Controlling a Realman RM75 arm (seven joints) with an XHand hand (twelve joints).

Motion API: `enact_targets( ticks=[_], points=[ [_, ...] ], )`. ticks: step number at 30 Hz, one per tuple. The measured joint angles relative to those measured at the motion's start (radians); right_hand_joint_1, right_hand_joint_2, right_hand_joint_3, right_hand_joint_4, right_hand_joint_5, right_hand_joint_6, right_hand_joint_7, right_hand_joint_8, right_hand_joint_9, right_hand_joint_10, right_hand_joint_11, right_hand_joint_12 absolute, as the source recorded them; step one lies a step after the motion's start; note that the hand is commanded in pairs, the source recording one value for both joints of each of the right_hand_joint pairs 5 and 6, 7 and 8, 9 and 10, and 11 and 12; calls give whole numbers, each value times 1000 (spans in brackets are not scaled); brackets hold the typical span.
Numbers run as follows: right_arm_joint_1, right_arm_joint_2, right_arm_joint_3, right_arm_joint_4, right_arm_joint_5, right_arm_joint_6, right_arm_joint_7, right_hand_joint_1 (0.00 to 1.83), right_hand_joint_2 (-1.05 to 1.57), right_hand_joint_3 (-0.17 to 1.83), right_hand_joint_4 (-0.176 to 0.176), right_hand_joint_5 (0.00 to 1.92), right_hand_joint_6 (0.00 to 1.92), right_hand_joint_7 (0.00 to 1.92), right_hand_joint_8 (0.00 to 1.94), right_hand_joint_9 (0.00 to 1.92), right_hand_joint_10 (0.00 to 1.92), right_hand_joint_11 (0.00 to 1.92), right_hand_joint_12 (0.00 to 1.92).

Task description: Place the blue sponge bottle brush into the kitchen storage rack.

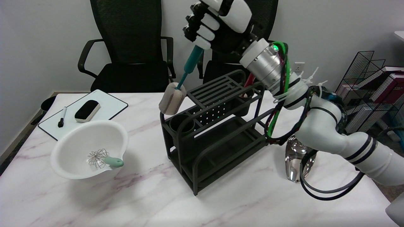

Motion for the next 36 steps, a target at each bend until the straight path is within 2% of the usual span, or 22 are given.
enact_targets(
  ticks=[17, 36],
  points=[
    [81, -58, -110, -131, -78, -1, -12, 984, 1571, 437, 0, 1920, 1920, 1920, 1920, 1920, 1920, 1920, 1920],
    [78, -61, -122, -220, -134, 76, -27, 984, 1571, 425, 0, 1920, 1920, 1920, 1920, 1920, 1920, 1920, 1920]
  ],
)
